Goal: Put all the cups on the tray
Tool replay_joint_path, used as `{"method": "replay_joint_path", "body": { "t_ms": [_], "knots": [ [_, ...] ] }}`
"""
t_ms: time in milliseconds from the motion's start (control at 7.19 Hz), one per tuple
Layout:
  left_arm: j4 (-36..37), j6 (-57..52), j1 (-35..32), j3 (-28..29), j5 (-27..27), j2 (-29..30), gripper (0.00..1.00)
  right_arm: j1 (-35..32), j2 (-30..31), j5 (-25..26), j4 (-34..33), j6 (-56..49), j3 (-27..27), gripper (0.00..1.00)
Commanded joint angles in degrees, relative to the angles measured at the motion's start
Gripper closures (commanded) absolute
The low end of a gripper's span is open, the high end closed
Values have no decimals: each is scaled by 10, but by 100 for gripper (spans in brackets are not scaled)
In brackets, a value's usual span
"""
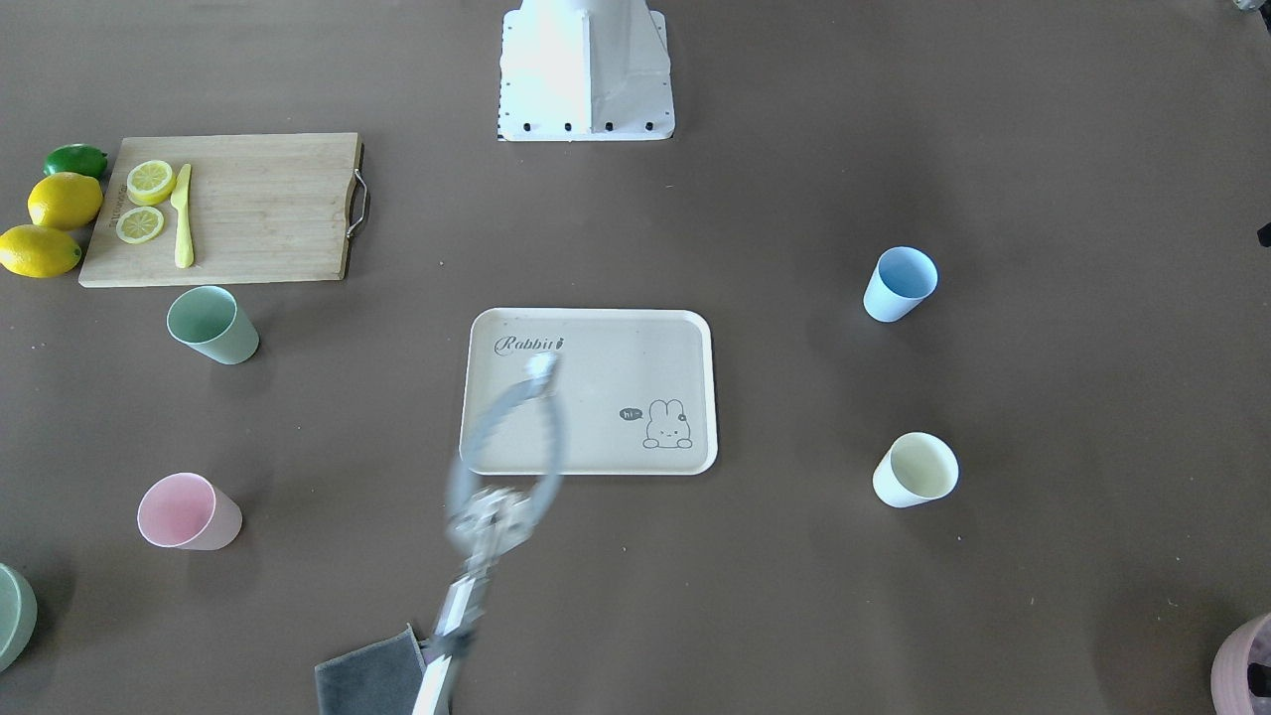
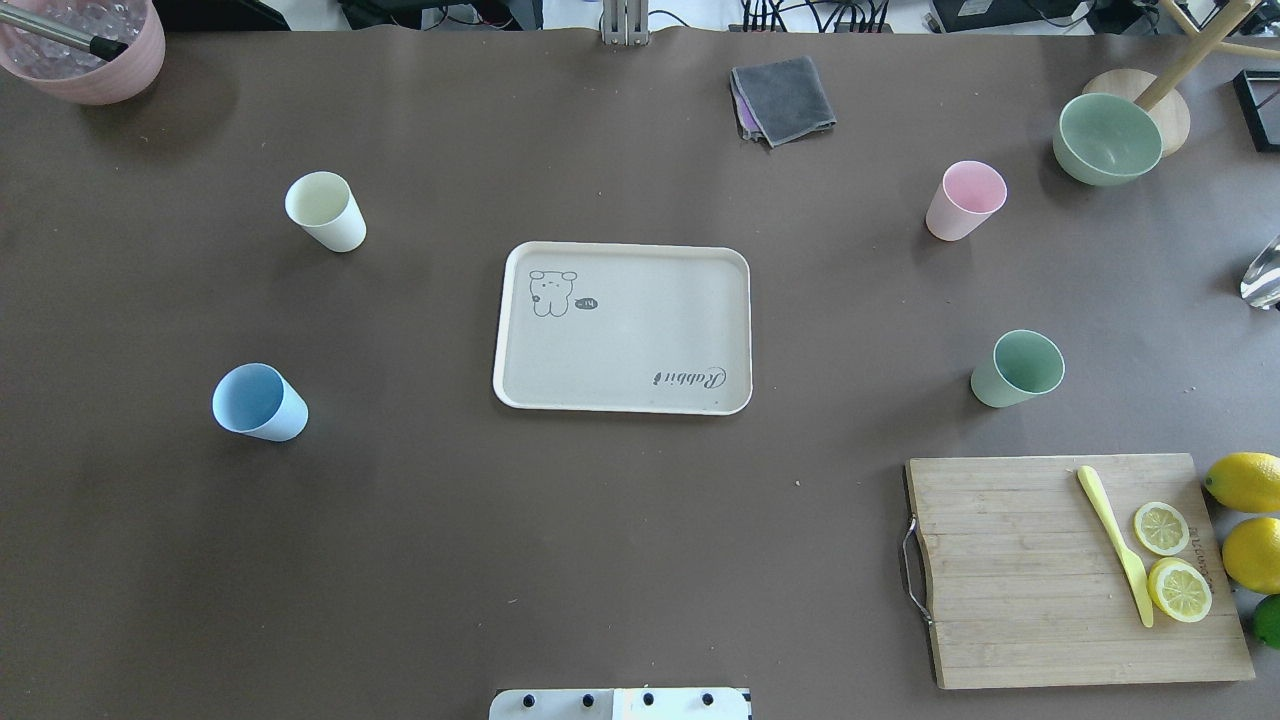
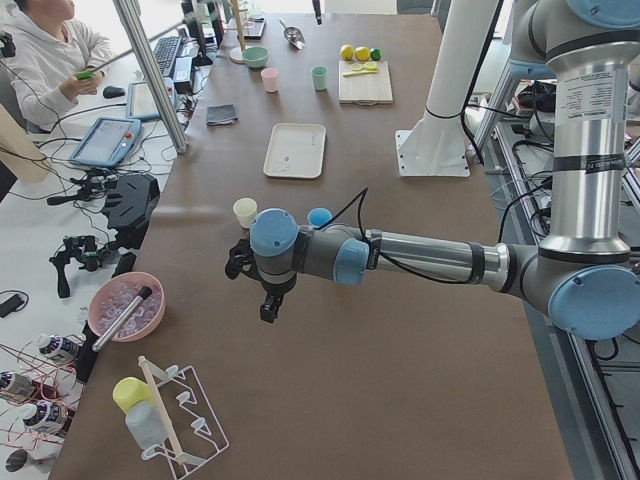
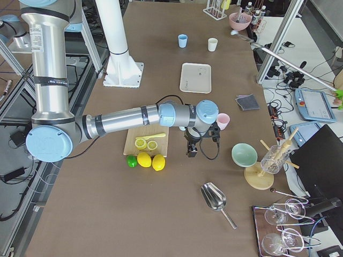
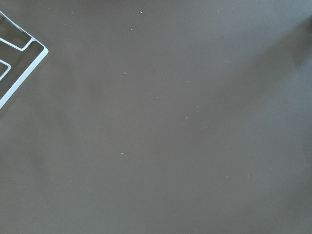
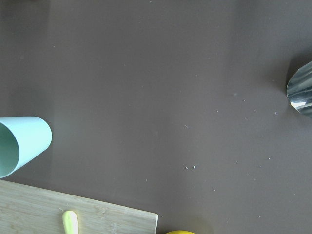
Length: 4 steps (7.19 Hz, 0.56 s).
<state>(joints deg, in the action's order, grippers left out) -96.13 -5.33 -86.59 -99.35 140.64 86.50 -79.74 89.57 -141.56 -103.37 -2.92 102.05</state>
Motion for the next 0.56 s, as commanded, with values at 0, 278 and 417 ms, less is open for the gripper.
{"method": "replay_joint_path", "body": {
  "t_ms": [0,278,417],
  "knots": [
    [0,2,-1,1,1,-2,2,0,0,0,3,-1,2,0],
    [1,2,0,-2,-5,5,2,-1,-1,0,4,-1,5,0],
    [0,2,-1,-2,-5,3,2,-1,2,-1,20,0,3,0]
  ]
}}
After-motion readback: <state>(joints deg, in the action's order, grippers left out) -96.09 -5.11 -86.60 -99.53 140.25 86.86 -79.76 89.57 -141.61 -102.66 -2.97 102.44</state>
